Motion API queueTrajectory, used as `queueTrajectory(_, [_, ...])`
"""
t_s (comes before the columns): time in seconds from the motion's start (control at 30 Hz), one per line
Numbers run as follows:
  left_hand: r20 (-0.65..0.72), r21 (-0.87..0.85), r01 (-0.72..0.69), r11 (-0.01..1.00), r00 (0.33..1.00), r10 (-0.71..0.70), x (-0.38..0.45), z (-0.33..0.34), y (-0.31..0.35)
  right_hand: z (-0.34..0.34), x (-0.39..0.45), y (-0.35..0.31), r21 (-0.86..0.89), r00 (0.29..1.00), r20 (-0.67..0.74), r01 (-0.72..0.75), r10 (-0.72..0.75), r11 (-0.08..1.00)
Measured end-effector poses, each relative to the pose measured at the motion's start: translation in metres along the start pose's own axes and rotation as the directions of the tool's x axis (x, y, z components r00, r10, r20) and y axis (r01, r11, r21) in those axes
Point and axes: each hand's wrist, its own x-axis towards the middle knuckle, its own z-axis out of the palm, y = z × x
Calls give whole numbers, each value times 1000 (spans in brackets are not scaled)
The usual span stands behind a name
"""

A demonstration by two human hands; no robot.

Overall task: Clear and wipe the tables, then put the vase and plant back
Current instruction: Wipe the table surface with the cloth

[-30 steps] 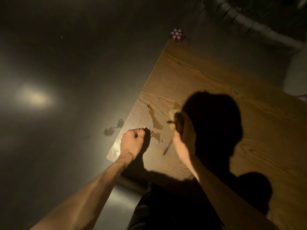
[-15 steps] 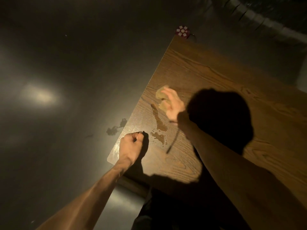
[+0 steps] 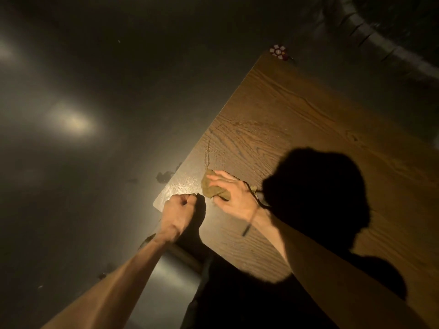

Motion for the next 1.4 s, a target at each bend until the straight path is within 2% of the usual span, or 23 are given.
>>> queueTrajectory(0.1, [36,-18,53,998,998,-53,-22,20,-4,-3,-7,-6,28,998,17,-65,65,998])
queueTrajectory(0.17, [62,-50,68,996,996,-65,-34,31,-1,-12,-12,-17,75,983,-86,-157,163,985])
queueTrajectory(0.27, [86,-111,63,992,995,-54,-45,41,8,-40,-20,-33,271,896,-169,-359,411,893])
queueTrajectory(0.33, [75,-157,58,986,996,-46,-50,46,11,-53,-22,-33,409,860,-161,-388,484,826])
queueTrajectory(0.43, [47,-243,77,967,997,-68,-58,51,13,-64,-25,-27,445,868,-152,-367,472,817])
queueTrajectory(0.57, [0,-256,69,964,997,-72,-64,54,8,-78,-29,-46,493,902,28,-386,430,779])
queueTrajectory(0.63, [-22,-267,69,961,997,-78,-68,52,3,-77,-30,-43,530,921,149,-382,360,757])
queueTrajectory(0.7, [-38,-257,57,965,997,-69,-72,50,-3,-73,-35,-46,576,916,223,-401,335,712])
queueTrajectory(0.8, [-20,-258,84,962,996,-92,-74,48,-11,-68,-41,-38,685,895,221,-425,387,592])
queueTrajectory(0.83, [-4,-275,111,955,993,-117,-75,48,-13,-68,-42,-37,673,891,212,-431,401,602])
queueTrajectory(0.93, [16,-325,165,931,986,-168,-75,55,-19,-59,-51,-20,484,876,177,-474,448,736])
queueTrajectory(1.0, [-4,-308,141,941,989,-150,-75,62,-21,-50,-58,-6,225,889,-1,-447,459,866])
queueTrajectory(1.07, [-8,-308,128,943,991,-137,-75,68,-20,-38,-66,12,-125,922,-256,-330,291,936])
queueTrajectory(1.13, [-13,-323,128,938,990,-140,-73,74,-21,-25,-76,23,-333,907,-407,-256,107,907])
queueTrajectory(1.17, [-17,-325,124,938,990,-137,-74,75,-19,-19,-82,22,-394,917,-395,-223,55,892])
queueTrajectory(1.2, [-29,-329,122,936,990,-139,-72,75,-20,-6,-85,20,-436,945,-325,-190,43,880])
queueTrajectory(1.27, [-63,-341,125,932,986,-155,-68,73,-22,22,-89,19,-504,981,-170,-165,90,848])
queueTrajectory(1.4, [-133,-367,120,922,975,-180,-48,63,-26,46,-64,19,-623,982,-169,-176,88,762])
